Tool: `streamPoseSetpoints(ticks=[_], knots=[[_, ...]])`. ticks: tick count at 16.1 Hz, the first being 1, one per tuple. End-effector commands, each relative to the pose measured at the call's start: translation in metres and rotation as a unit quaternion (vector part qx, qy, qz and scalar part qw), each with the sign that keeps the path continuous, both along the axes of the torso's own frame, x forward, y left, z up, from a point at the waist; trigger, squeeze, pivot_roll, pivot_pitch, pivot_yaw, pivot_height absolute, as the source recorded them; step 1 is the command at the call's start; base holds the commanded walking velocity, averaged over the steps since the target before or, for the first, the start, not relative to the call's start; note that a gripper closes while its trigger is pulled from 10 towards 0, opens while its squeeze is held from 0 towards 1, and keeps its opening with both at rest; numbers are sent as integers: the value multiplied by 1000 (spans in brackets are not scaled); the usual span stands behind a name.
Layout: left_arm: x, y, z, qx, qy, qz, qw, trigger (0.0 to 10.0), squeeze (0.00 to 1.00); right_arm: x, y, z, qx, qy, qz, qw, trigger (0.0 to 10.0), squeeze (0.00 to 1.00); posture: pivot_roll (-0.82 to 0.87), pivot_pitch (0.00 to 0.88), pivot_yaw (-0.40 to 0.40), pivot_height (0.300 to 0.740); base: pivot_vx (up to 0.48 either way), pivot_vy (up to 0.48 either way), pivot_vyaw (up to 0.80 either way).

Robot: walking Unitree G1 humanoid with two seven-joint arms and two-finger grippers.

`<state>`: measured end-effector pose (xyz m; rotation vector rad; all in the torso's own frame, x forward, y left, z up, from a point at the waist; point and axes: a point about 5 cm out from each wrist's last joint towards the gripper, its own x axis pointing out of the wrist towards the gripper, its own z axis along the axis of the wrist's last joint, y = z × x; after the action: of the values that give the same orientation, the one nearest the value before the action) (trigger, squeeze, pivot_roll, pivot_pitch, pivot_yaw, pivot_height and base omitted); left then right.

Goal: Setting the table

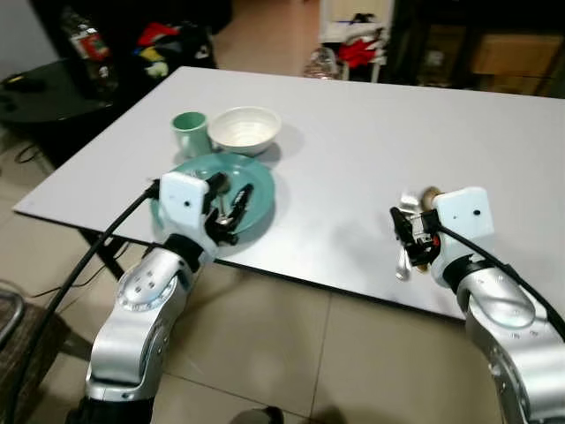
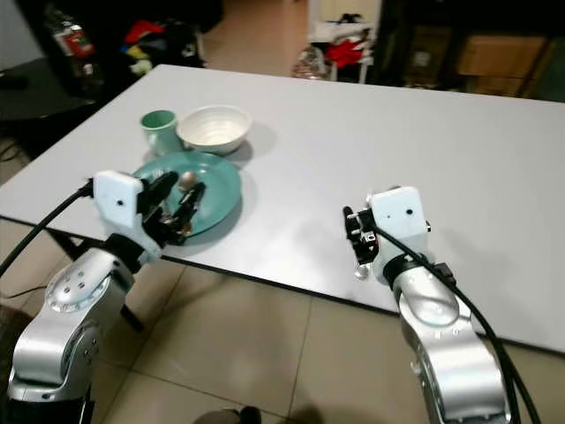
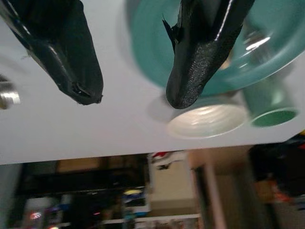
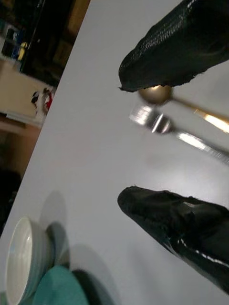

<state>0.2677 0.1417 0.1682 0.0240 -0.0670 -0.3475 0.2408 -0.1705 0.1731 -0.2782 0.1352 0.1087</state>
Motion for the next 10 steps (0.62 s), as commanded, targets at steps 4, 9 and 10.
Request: streamPoseSetpoints(ticks=[4,9,10], knots=[[-9,4,-1,61,-2,23,998,10000,0,1,1,-18,83,23,3,996,10000,1000,49,0,39,740,0,0,800],[-6,3,-12,50,25,27,998,10000,0,-3,12,-7,97,-4,30,995,10000,1000,2,0,72,740,0,0,800],[-6,-4,-6,46,19,22,999,10000,0,-3,7,-10,104,4,29,994,10000,1000,33,0,60,740,0,0,800]])
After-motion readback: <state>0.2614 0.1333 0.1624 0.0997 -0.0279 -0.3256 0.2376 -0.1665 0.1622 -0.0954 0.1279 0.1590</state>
